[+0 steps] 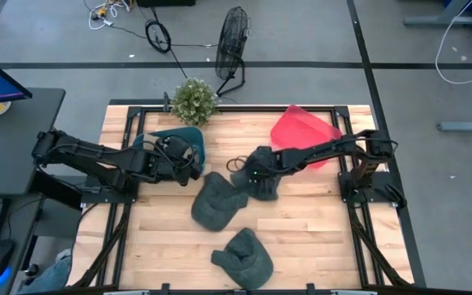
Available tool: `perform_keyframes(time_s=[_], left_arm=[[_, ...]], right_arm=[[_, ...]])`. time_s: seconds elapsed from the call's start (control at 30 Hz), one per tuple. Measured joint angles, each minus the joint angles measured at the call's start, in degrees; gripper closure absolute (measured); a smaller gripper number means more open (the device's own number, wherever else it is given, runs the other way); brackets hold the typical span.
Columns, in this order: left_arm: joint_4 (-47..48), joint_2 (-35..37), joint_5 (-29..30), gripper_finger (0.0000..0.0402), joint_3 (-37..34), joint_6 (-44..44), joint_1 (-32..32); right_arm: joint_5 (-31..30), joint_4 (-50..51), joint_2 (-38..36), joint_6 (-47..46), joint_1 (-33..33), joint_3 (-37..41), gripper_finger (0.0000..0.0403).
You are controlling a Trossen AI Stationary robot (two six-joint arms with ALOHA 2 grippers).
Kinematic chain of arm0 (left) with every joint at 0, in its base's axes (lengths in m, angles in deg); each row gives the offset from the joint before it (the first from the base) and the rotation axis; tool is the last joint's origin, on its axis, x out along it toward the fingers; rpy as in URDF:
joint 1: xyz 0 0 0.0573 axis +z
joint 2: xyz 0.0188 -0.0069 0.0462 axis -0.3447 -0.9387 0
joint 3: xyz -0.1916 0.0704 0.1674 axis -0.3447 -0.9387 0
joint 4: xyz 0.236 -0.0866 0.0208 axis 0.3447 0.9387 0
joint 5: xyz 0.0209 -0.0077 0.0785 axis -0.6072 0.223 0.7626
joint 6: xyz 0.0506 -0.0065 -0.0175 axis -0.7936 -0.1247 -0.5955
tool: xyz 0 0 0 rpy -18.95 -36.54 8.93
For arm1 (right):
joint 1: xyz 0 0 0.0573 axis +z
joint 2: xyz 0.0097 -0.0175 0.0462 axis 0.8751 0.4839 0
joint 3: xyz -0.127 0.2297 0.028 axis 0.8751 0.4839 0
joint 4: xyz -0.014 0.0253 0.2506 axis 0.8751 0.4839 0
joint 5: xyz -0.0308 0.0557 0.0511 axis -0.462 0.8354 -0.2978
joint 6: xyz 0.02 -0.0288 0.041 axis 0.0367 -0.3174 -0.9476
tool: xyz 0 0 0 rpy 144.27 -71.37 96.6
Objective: Pick & Place hat
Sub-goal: Put the top blue cap into the pink bin
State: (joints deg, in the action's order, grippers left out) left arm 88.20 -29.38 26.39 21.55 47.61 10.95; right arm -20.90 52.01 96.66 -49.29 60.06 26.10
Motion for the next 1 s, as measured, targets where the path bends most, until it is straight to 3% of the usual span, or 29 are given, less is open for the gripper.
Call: perform_keyframes(time_s=[0.13, 0.3, 0.43, 0.53, 0.8, 1.0], left_arm=[[0.0, 0.0, -0.1, 0.0241, 0.0, 0.1, 0.0], [0.3, 0.0, -0.1, 0.0241, 0.0, 0.2, 0.0], [0.4, 0.0, -0.1, 0.0241, 0.0, 0.2, 0.0], [0.4, 0.0, -0.1, 0.0241, 0.0, 0.2, 0.0], [0.4, 0.0, -0.1, 0.0241, 0.0, 0.2, 0.0], [0.4, 0.0, -0.1, 0.0241, 0.0, 0.2, 0.0]], right_arm=[[-5.0, 11.5, -0.9, 8.4, 4.3, -7.2, 0.0399], [-17.4, 26.2, -3.1, 20.6, 9.6, -15.3, 0.0401], [-29.6, 37.6, -5.4, 22.7, 11.8, -19.3, 0.0401], [-34.3, 44.7, -7.9, 21.1, 11.6, -20.0, 0.0402], [-36.2, 55.4, -15.2, 14.0, 6.7, -20.0, 0.0403], [-36.4, 54.4, -18.2, 24.6, 0.4, -16.0, 0.0403]])
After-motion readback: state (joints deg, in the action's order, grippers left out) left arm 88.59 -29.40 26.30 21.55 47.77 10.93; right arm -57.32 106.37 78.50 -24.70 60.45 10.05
